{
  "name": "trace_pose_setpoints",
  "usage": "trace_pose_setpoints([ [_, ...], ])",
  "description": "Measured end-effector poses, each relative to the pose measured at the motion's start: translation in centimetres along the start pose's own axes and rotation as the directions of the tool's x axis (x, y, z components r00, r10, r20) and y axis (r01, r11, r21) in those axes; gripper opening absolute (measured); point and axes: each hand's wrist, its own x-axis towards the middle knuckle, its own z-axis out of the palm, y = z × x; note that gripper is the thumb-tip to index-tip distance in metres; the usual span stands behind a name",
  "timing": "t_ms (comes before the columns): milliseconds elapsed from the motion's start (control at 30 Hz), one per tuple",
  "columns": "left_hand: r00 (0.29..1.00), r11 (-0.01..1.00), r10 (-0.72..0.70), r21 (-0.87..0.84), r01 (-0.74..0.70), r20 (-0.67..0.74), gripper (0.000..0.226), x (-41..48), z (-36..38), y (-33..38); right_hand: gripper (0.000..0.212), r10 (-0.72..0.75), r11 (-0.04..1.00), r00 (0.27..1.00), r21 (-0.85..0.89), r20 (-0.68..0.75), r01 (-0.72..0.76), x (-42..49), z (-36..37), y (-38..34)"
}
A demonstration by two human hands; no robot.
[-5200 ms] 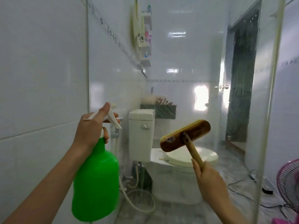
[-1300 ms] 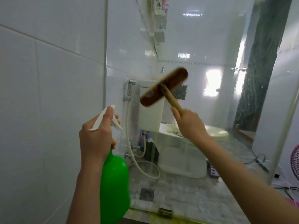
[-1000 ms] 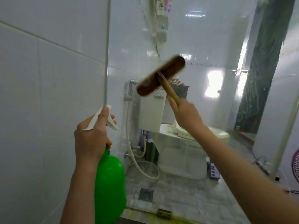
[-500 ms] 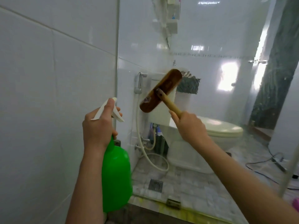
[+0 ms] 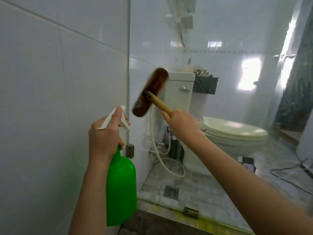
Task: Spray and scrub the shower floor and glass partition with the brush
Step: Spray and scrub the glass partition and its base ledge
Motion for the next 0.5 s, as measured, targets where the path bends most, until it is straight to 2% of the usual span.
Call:
trace_pose_setpoints([
  [100, 0.999, 0.999, -0.028, -0.043, 0.029, 0.026, 0.04, 0.1, -0.2, -0.5, 0.043, 0.13, 0.991, 0.991, -0.025, 0.022, -0.129, -8.4, 1.8, 8.1],
  [200, 0.998, 0.996, -0.052, -0.068, 0.055, 0.044, 0.037, 0.2, -0.4, -1.3, 0.041, 0.302, 0.953, 0.952, -0.06, 0.053, -0.298, -15.3, 2.7, 12.2],
  [267, 0.996, 0.996, -0.065, -0.05, 0.067, 0.053, 0.037, 0.3, -0.2, -2.0, 0.042, 0.273, 0.962, 0.961, -0.009, 0.052, -0.273, -14.5, 3.3, 11.5],
  [333, 0.996, 0.996, -0.072, -0.044, 0.074, 0.057, 0.035, 0.3, 0.1, -2.4, 0.046, 0.176, 0.983, 0.984, 0.054, -0.003, -0.175, -11.0, 3.6, 8.7],
  [433, 0.995, 0.996, -0.074, -0.034, 0.076, 0.073, 0.031, 0.2, 0.8, -2.6, 0.053, 0.11, 0.994, 0.994, -0.021, -0.003, -0.11, -5.6, 3.6, 4.7],
  [500, 0.994, 0.996, -0.069, -0.046, 0.074, 0.089, 0.029, 0.1, 1.2, -2.6, 0.054, 0.089, 0.995, 0.996, -0.041, 0.009, -0.088, -5.8, 4.0, 5.4],
])
